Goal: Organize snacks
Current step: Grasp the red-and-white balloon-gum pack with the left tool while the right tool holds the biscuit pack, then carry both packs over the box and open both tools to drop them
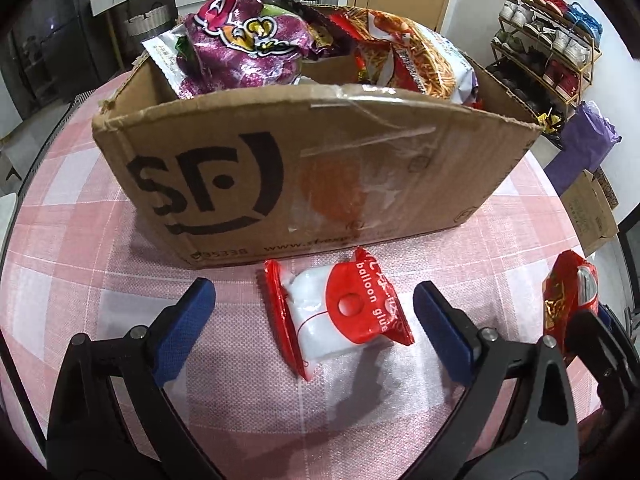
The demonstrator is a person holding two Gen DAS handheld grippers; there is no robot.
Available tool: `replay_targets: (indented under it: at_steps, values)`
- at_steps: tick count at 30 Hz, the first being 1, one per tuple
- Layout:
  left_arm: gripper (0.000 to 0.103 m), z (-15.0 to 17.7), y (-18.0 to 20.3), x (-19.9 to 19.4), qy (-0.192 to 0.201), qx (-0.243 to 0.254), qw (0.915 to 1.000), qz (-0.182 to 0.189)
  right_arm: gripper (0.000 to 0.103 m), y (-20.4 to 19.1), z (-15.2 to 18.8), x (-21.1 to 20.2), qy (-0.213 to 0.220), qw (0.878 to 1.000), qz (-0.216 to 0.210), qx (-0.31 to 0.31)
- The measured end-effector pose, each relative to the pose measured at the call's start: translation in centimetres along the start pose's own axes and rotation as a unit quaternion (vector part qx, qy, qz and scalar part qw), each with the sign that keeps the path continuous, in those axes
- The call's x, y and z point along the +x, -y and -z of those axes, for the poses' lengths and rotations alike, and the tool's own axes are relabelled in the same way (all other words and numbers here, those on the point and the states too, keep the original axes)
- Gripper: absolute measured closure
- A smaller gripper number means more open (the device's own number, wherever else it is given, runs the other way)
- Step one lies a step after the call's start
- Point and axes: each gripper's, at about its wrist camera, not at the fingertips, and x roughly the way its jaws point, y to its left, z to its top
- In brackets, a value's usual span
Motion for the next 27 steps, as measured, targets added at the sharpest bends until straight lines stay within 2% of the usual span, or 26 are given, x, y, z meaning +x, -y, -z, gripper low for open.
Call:
replay_targets:
  at_steps: [5,7,9,11,14,16,27]
  values:
    - [0.009,0.5,-1.4,-0.2,0.0,-0.007,1.0,-0.002,0.053,-0.2,0.0,-0.1,0.001,1.0,-0.001,-0.001]
    - [0.014,0.7,-1.6,0.2,0.0,0.004,0.9998,-0.017,0.053,-0.2,0.0,-0.1,0.002,1.0,-0.001,-0.003]
    - [0.024,0.7,-1.5,0.1,0.003,0.006,1.0,0.0,0.053,-0.2,0.0,0.0,0.003,1.0,-0.001,-0.003]
    - [0.046,0.8,-1.3,0.1,0.004,0.009,0.9997,0.021,0.053,-0.2,0.0,-0.1,0.005,1.0,-0.002,-0.002]
    - [0.055,1.1,-1.0,0.4,0.005,0.026,0.999,0.037,0.053,-0.2,0.0,0.0,0.005,1.0,-0.002,-0.003]
    - [0.059,1.0,-0.9,0.3,0.004,0.033,0.9986,0.042,0.053,-0.2,0.0,-0.1,0.006,1.0,-0.002,-0.002]
    - [0.059,1.4,-1.5,-1.1,0.007,0.025,0.9991,0.032,0.053,-0.2,-0.2,-0.4,0.014,1.0,-0.007,-0.003]
